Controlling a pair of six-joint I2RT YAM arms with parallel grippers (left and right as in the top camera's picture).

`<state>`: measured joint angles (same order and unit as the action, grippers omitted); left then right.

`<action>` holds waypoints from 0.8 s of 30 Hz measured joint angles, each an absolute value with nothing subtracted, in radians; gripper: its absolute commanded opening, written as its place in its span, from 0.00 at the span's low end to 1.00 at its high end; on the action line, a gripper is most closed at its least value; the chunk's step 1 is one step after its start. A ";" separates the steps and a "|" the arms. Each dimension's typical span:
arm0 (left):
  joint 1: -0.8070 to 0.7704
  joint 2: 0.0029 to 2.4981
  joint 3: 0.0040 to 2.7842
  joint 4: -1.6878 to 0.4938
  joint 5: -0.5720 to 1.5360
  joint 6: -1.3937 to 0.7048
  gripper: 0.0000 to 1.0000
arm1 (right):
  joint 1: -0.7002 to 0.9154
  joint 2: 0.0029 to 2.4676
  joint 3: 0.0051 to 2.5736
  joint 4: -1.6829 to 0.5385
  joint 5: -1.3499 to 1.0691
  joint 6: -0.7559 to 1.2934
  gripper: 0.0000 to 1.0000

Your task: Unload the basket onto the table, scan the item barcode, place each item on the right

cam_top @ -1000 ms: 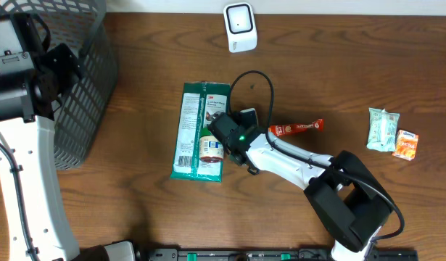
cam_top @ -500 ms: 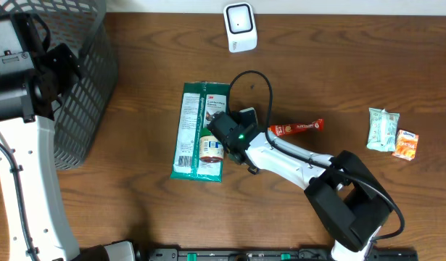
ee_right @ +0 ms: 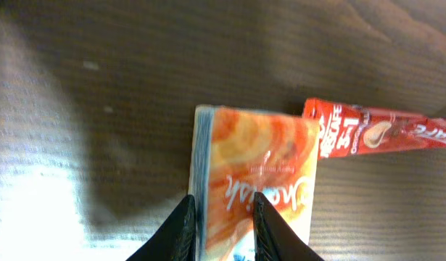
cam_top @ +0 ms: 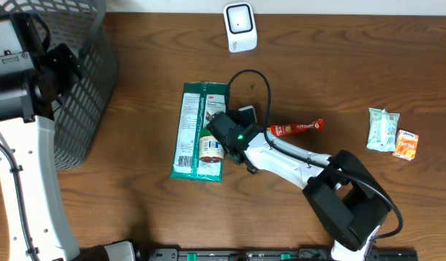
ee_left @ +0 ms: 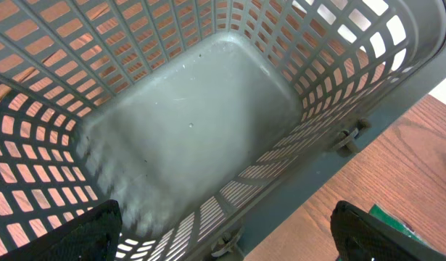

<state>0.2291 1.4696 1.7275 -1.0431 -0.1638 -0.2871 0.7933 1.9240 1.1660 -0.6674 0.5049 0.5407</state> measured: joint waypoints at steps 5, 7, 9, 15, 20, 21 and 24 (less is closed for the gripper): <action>0.229 1.470 1.728 -1.043 -0.164 -0.287 0.92 | 0.799 1.924 1.169 -0.702 0.494 0.542 0.01; 0.229 1.470 1.728 -1.043 -0.164 -0.287 0.93 | 0.801 1.924 1.170 -0.702 0.493 0.540 0.01; 0.229 1.470 1.728 -1.043 -0.164 -0.287 0.92 | 0.801 1.924 1.171 -0.702 0.493 0.540 0.01; 0.229 1.470 1.728 -1.043 -0.164 -0.287 0.92 | 0.782 1.920 1.205 -0.749 0.426 0.529 0.01; 0.229 1.470 1.728 -1.043 -0.164 -0.287 0.92 | 0.715 1.828 1.230 -0.759 0.288 0.487 0.01; 0.229 1.470 1.728 -1.043 -0.164 -0.287 0.92 | 0.696 1.790 1.230 -0.760 0.250 0.477 0.01; 0.229 1.470 1.728 -1.043 -0.164 -0.287 0.93 | 0.631 1.671 1.232 -0.759 0.149 0.445 0.01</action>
<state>0.2291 1.4696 1.7275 -1.0431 -0.1642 -0.2871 0.6312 1.6714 1.2316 -0.7589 0.1486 0.4454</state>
